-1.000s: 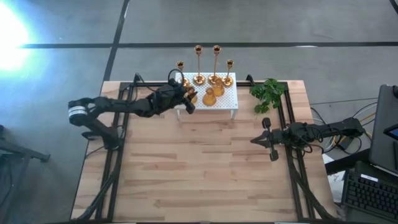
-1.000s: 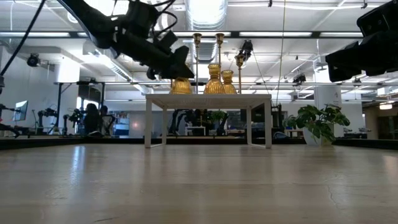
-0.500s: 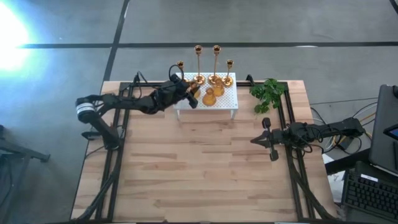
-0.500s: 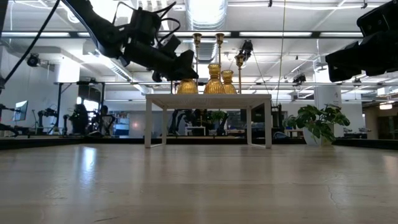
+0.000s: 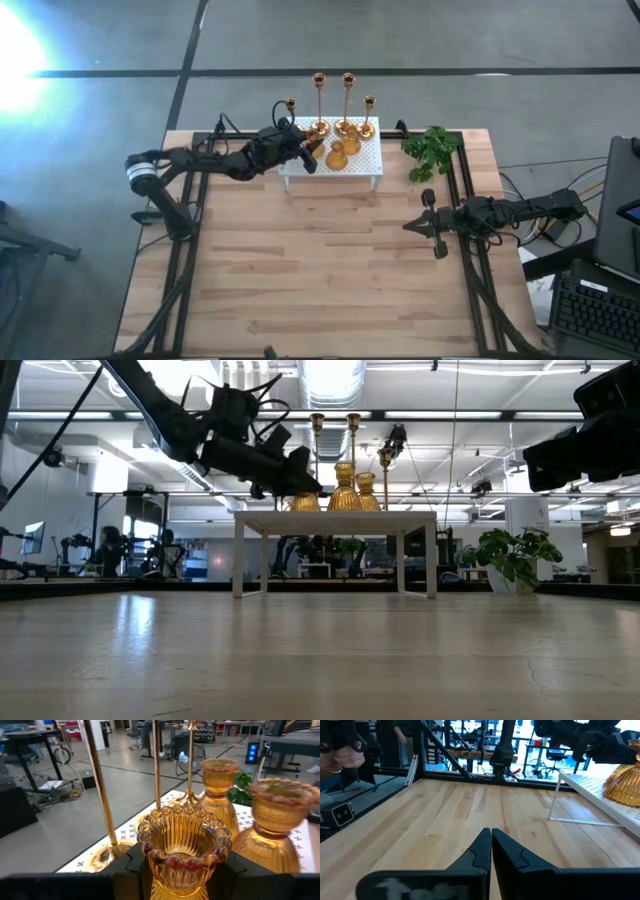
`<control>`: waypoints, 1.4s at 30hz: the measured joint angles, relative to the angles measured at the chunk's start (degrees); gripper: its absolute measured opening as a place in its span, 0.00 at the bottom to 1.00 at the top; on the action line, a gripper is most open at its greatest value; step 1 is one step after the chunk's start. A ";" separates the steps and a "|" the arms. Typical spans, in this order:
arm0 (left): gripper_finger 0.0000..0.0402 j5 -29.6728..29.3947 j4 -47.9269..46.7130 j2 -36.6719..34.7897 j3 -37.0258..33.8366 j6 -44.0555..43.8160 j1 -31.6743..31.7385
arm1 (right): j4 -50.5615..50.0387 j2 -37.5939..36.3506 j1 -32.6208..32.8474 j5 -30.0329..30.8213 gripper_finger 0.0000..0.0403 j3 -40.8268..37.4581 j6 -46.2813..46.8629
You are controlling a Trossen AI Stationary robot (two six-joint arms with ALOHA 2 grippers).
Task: Pick & Place candle stick holders
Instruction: Put the orange candle holder on the shelf, then return to Home Position
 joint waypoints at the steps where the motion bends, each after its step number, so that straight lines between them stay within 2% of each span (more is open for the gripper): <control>1: 0.32 0.02 0.60 0.34 0.00 0.02 0.18 | 0.00 0.00 0.00 -0.01 0.02 0.01 0.00; 21: 0.32 1.07 0.65 1.33 0.13 -1.46 0.81 | 0.00 -0.01 0.00 0.00 0.02 0.01 0.00; 27: 0.41 1.38 0.09 1.38 0.11 -1.42 0.79 | 0.00 0.00 0.00 0.00 0.02 0.00 0.00; 38: 0.44 2.82 0.04 1.42 0.02 -1.68 0.79 | 0.00 0.00 0.00 -0.02 0.02 0.01 0.00; 42: 0.50 2.93 -0.42 1.22 -0.06 -1.91 0.74 | 0.00 0.00 0.00 -0.02 0.02 0.02 0.00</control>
